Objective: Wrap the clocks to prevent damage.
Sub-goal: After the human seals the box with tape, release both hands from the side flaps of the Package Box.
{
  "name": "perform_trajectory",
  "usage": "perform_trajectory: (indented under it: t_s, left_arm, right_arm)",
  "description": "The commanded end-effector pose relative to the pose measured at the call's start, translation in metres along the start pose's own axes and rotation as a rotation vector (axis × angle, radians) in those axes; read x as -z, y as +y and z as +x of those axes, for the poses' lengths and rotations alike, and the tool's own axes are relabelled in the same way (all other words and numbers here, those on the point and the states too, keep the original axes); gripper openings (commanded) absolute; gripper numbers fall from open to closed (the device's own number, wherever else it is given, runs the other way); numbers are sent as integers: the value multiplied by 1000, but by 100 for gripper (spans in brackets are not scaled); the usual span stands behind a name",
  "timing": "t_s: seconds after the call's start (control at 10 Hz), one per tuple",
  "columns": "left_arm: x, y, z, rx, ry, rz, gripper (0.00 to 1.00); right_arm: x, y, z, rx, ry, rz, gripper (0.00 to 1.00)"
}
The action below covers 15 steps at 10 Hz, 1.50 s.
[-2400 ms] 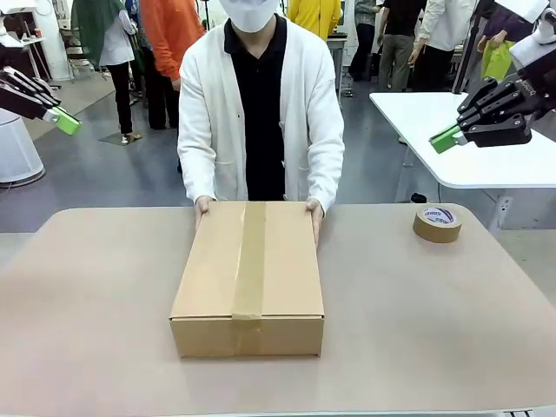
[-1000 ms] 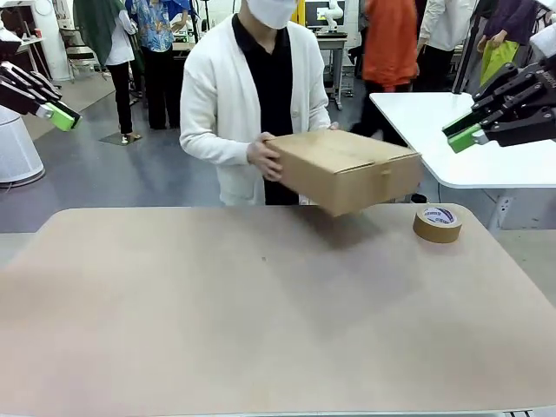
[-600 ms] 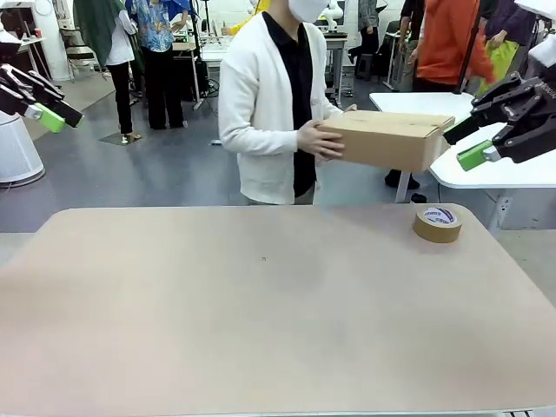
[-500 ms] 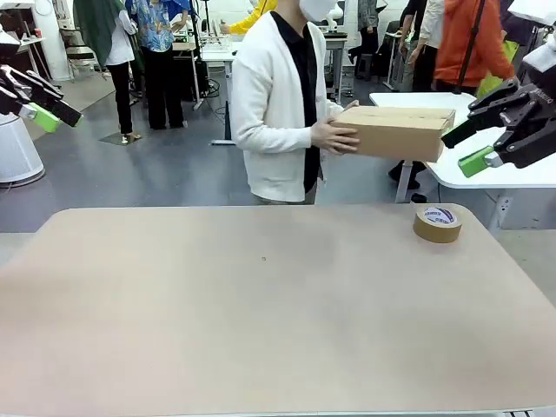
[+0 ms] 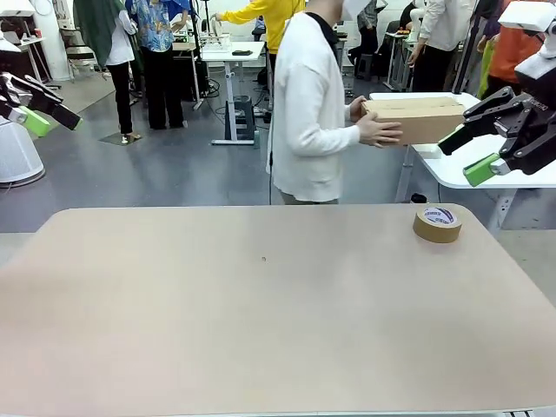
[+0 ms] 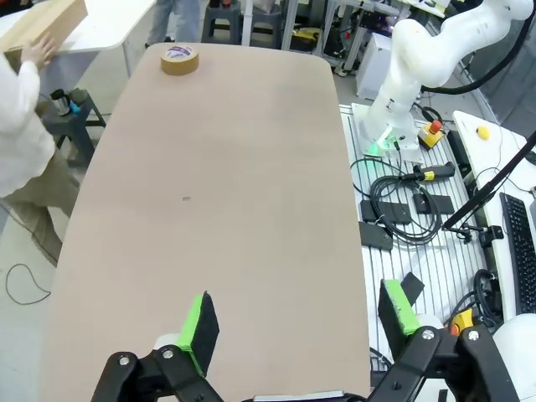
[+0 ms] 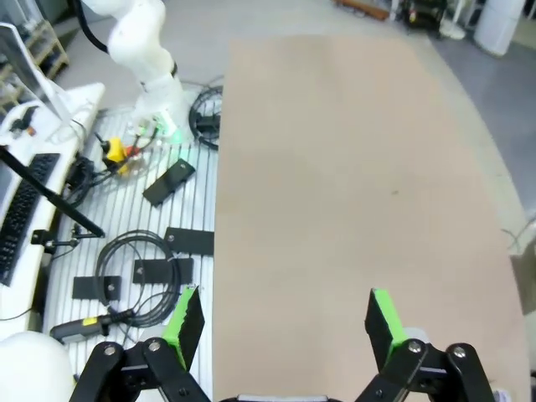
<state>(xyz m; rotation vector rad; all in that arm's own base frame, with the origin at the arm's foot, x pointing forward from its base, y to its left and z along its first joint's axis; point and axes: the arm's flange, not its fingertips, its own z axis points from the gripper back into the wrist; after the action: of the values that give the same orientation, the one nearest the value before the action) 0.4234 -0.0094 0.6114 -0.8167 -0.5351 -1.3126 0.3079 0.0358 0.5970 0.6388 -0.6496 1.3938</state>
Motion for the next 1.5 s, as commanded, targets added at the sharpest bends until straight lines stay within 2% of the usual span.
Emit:
perform_trajectory:
  t_s: [0.0,0.3,0.5,0.7,0.8,0.9,1.0,1.1,1.4]
  left_arm:
    - [0,0,0,-3,0,-1,100]
    - [0,0,0,-1,0,-1,100]
    - [6,5,-31,104,-91,1,100]
    - [5,15,-64,123,-197,-8,100]
    - [10,16,-80,136,-272,-8,100]
    - [12,17,-92,124,-310,19,100]
    - [9,18,-99,110,-332,56,100]
    - [5,17,-101,102,-343,86,100]
    - [-2,14,-102,99,-360,115,100]
  right_arm:
    - [1,0,-2,-7,-20,1,100]
    - [-2,0,0,-1,-2,-3,100]
    - [-12,-8,-21,8,-131,44,100]
    - [-15,-18,-39,-18,-217,103,100]
    - [-16,-25,-52,-41,-267,90,100]
    - [-15,-31,-65,-45,-290,-1,100]
    - [-12,-36,-78,-26,-292,-102,100]
    - [-11,-40,-85,5,-277,-150,100]
    - [-13,-42,-91,23,-289,-176,100]
